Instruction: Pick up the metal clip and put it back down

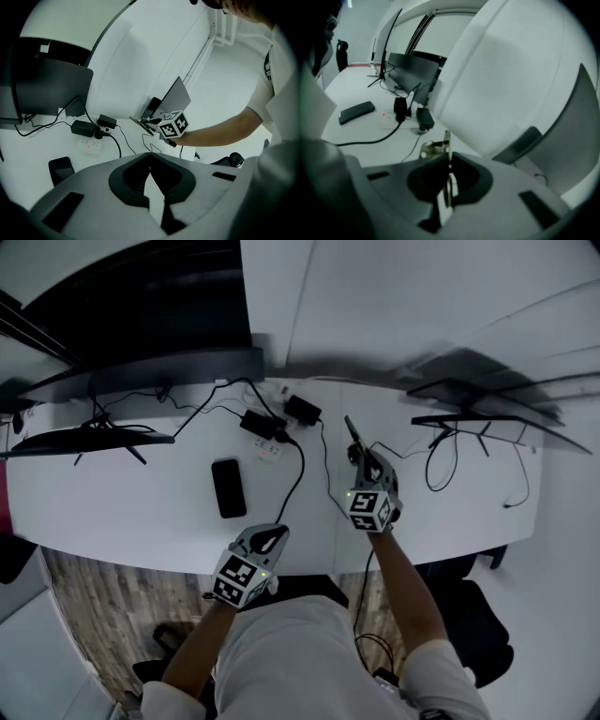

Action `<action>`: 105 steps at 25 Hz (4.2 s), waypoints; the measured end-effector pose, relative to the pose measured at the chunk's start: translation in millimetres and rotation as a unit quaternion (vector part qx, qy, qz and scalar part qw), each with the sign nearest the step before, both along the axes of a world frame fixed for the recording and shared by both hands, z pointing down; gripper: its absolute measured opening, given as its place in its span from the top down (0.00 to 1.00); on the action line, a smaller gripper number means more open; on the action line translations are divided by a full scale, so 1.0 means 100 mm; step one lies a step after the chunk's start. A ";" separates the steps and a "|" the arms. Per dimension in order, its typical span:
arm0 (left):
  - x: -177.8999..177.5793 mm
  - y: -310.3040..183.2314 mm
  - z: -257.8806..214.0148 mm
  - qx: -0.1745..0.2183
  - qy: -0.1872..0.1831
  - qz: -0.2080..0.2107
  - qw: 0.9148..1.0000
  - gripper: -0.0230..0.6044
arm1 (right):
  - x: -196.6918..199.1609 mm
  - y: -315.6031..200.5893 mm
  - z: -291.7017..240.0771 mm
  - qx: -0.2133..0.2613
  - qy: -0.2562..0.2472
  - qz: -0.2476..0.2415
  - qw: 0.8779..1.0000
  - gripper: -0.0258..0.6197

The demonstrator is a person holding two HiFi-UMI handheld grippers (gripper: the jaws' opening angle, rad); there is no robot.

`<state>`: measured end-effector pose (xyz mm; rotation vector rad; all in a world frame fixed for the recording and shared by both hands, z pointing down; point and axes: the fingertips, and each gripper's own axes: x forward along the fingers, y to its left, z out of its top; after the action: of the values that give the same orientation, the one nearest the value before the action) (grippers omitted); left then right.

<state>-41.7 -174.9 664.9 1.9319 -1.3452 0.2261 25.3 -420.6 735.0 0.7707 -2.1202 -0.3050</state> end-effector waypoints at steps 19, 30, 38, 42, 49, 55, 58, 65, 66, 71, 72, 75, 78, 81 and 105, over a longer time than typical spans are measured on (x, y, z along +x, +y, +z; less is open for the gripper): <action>0.00 0.25 -0.37 0.018 -0.041 -0.045 0.998 0.91 | 0.81 0.59 -0.36 -0.008 -0.010 -0.024 1.000 0.91; 0.12 0.42 -0.53 0.031 -0.030 -0.018 0.999 0.91 | 1.12 1.09 -0.57 -0.012 -0.020 -0.008 1.000 0.91; 0.16 0.58 -0.52 0.029 -0.020 0.013 0.999 0.91 | 1.28 1.65 -0.41 -0.043 -0.006 0.005 0.999 0.91; 0.17 0.66 -0.48 0.025 -0.013 0.030 0.999 0.91 | 1.32 1.88 -0.31 -0.055 -0.001 0.012 0.998 0.91; 0.21 0.77 -0.38 0.016 -0.004 0.062 0.998 0.91 | 1.33 2.21 -0.07 -0.073 0.017 0.017 0.997 0.91; 0.23 0.84 -0.27 0.008 0.002 0.076 0.997 0.91 | 1.26 2.43 0.11 -0.085 0.026 0.016 0.996 0.91; 0.22 0.89 -0.21 0.004 0.005 0.076 0.997 0.91 | 1.18 2.57 0.19 -0.092 0.027 0.007 0.995 0.91; 0.18 1.01 -0.09 -0.004 0.011 0.065 0.998 0.91 | 0.91 2.88 0.37 -0.102 0.030 -0.043 0.993 0.91; 0.18 1.02 -0.07 -0.005 0.011 0.062 0.998 0.91 | 0.87 2.92 0.41 -0.104 0.031 -0.050 0.993 0.91; 0.16 1.12 0.04 -0.014 0.016 0.051 0.998 0.91 | 0.75 3.03 0.57 -0.106 0.040 -0.076 0.991 0.91; 0.15 1.15 0.07 -0.017 0.017 0.049 0.999 0.91 | 0.72 3.04 0.60 -0.105 0.042 -0.079 0.990 0.91; 0.14 1.19 0.13 -0.025 0.020 0.045 0.998 0.91 | 0.67 3.07 0.68 -0.098 0.049 -0.089 0.990 0.91; 0.14 1.20 0.17 -0.028 0.021 0.042 0.999 0.91 | 0.65 3.07 0.76 -0.088 0.054 -0.095 0.990 0.91; 0.13 1.20 0.21 -0.031 0.022 0.038 0.999 0.91 | 0.64 3.06 0.79 -0.075 0.054 -0.093 0.991 0.91; 0.17 1.36 0.51 -0.053 0.043 0.027 0.997 0.91 | 0.58 3.15 0.94 -0.017 0.069 -0.090 0.993 0.88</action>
<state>-24.3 -38.8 716.2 1.8696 -1.2032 0.2329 83.0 -105.4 828.6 0.5234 -2.0617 -0.4055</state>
